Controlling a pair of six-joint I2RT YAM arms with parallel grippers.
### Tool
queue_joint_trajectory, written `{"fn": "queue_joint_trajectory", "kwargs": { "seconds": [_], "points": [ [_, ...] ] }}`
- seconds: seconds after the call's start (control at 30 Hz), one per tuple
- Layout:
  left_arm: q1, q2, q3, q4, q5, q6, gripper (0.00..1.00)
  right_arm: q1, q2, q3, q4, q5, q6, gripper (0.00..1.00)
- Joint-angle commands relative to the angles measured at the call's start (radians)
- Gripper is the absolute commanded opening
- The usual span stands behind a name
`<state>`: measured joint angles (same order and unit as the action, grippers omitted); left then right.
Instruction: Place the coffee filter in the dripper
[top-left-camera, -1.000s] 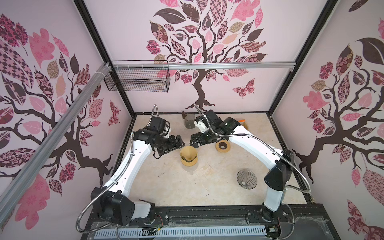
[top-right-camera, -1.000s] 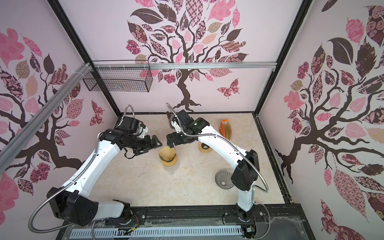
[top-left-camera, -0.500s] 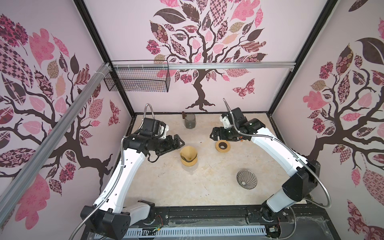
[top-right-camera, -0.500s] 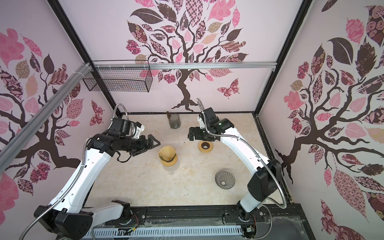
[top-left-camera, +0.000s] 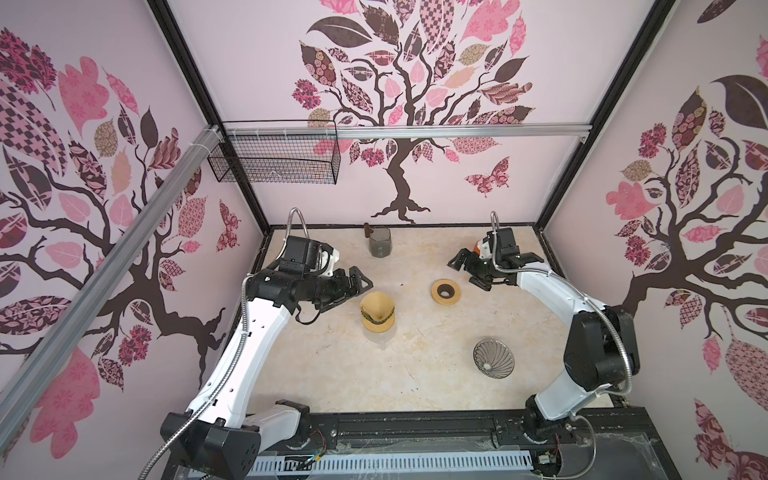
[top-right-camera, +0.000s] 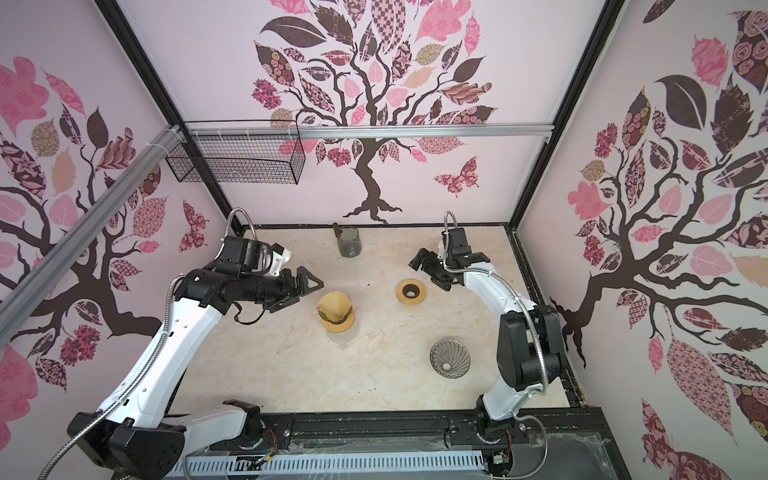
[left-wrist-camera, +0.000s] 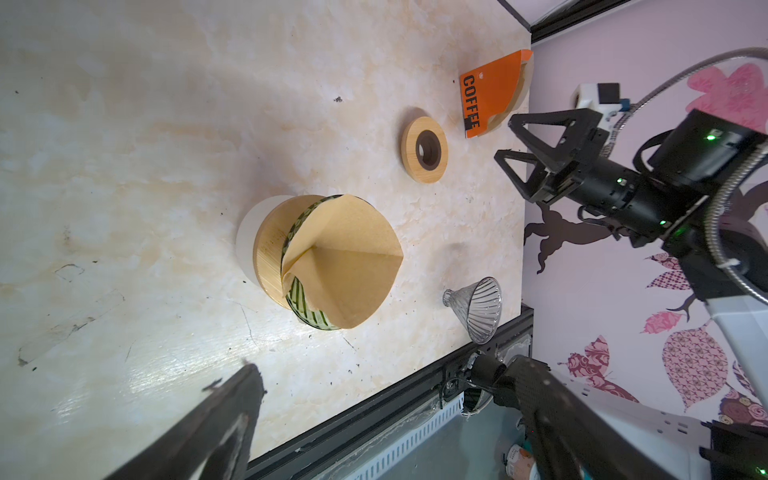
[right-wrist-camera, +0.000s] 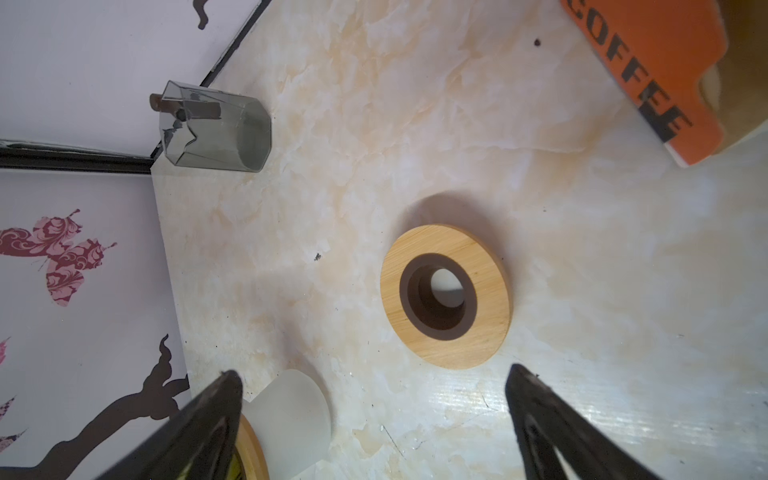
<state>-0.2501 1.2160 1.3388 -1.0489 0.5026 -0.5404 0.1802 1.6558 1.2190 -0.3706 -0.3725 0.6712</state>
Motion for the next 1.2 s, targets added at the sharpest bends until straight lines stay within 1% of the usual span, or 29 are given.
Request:
{"fn": "queue_joint_trajectory", "kwargs": {
  "seconds": [0.0,0.27,0.37,0.5,0.63,0.83,0.97,1.03,1.17],
  "points": [
    [0.004,0.005,-0.024,0.026,0.024,-0.009,0.98,-0.025,0.046,-0.042,0.118,-0.047,0.031,0.97],
    [0.005,0.026,-0.004,0.009,0.016,0.013,0.98,-0.051,0.137,-0.116,0.186,-0.08,0.027,0.9],
    [0.004,0.037,0.006,0.0,0.015,0.023,0.98,-0.053,0.173,-0.136,0.224,-0.1,0.029,0.83],
    [0.005,0.047,0.013,-0.004,0.017,0.031,0.98,-0.053,0.204,-0.193,0.325,-0.135,0.068,0.75],
    [0.005,0.053,0.011,-0.001,0.017,0.033,0.98,-0.053,0.204,-0.224,0.389,-0.164,0.091,0.7],
    [0.003,0.05,-0.002,0.003,0.013,0.032,0.98,-0.053,0.203,-0.236,0.427,-0.216,0.099,0.6],
    [0.003,0.049,-0.006,0.004,0.011,0.032,0.98,-0.052,0.207,-0.239,0.446,-0.227,0.11,0.51],
    [0.004,0.048,-0.006,0.002,0.01,0.032,0.98,-0.053,0.209,-0.239,0.452,-0.229,0.115,0.48],
    [0.004,0.048,-0.01,0.002,0.008,0.031,0.98,-0.052,0.223,-0.236,0.453,-0.232,0.122,0.4]
  ]
}}
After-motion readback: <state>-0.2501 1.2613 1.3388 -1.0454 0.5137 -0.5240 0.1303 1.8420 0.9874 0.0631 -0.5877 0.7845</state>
